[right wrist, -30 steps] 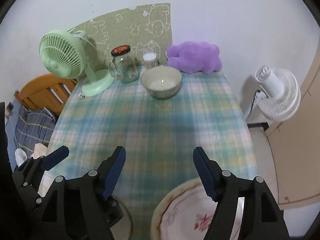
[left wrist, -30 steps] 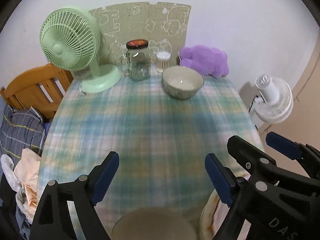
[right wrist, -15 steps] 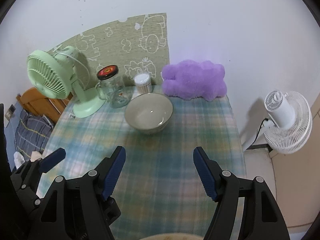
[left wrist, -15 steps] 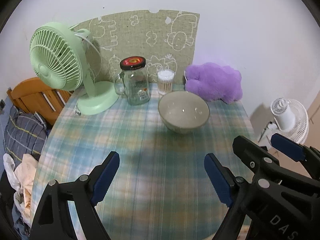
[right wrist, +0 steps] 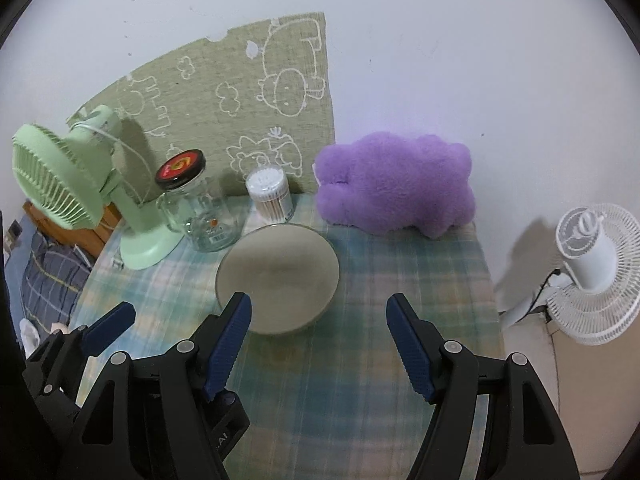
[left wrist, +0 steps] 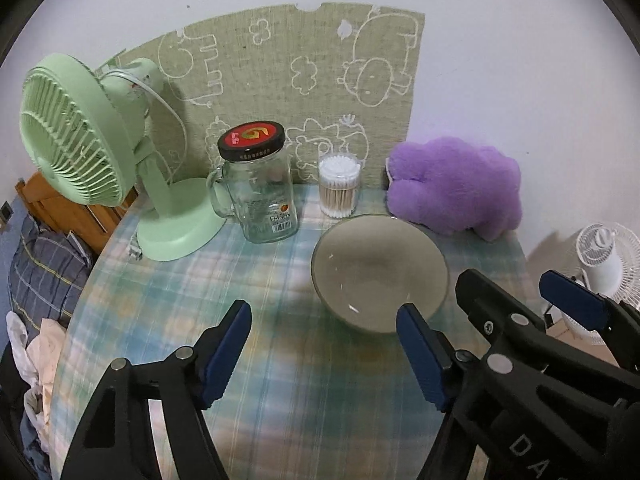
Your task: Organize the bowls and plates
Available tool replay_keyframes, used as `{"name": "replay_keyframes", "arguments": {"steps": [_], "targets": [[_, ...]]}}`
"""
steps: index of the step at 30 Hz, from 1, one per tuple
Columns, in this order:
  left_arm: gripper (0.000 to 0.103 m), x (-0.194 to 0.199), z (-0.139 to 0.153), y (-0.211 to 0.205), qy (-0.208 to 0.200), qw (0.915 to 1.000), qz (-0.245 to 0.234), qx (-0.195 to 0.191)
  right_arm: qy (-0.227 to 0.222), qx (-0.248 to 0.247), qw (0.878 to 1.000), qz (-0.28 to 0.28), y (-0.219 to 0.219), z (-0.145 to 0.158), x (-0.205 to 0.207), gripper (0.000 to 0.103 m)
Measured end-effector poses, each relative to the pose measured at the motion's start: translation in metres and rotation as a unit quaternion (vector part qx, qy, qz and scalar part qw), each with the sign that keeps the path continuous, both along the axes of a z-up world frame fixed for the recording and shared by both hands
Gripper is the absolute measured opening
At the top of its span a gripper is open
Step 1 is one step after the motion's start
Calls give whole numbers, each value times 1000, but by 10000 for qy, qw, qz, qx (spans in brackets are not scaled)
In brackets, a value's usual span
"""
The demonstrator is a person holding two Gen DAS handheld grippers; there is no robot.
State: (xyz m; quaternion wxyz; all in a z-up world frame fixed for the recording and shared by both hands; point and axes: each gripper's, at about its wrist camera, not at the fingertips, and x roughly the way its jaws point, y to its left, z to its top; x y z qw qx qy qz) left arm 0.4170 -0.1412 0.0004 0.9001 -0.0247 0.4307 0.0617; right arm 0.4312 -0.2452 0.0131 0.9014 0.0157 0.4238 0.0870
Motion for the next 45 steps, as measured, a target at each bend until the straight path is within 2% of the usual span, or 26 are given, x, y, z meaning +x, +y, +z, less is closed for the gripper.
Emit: {"name": "replay_keyframes", "arguments": {"steps": [3, 6, 9, 15, 19, 20, 22, 25, 27, 31, 33, 38, 41, 45], "targets": [[70, 14, -11, 2, 70, 10000, 42, 6, -2, -27, 10000, -86, 1, -10, 15, 73], [69, 27, -21, 4, 131, 9999, 43, -56, 75, -35, 9999, -131, 1, -21, 32, 72], [68, 43, -33, 1, 221, 9997, -28, -69, 105, -45, 9998, -160, 3, -30, 45, 66], [56, 63, -48, 1, 319, 9994, -38, 146, 339, 20, 9991, -248, 6, -53, 70, 56], [41, 73, -60, 4, 463, 9988, 13, 134, 411, -7, 9987, -288, 8, -64, 80, 50], [38, 75, -62, 4, 487, 9987, 23, 147, 439, 1, 9986, -283, 9, -67, 82, 44], [26, 78, -67, 3, 537, 9984, 62, 177, 479, -11, 9984, -288, 10, -72, 85, 41], [21, 82, -73, 3, 595, 9982, 72, 57, 483, 1, 9984, -304, 11, -76, 90, 31], [19, 83, -75, 3, 566, 9983, 77, 91, 501, -23, 9983, -292, 11, -78, 94, 25], [15, 87, -78, 1, 545, 9983, 52, 176, 476, -108, 9983, -332, 13, -82, 98, 23], [15, 88, -78, 0, 559, 9982, 48, 212, 411, -209, 9982, -371, 13, -82, 100, 16], [15, 90, -79, 0, 538, 9984, 9, 178, 367, -299, 9982, -368, 13, -83, 102, 16], [13, 93, -88, 2, 756, 9970, 27, -162, 352, -342, 9981, -384, 11, -85, 102, 16], [12, 93, -85, -5, 585, 9983, -21, 13, 409, -305, 9979, -392, 7, -86, 103, 17]]}}
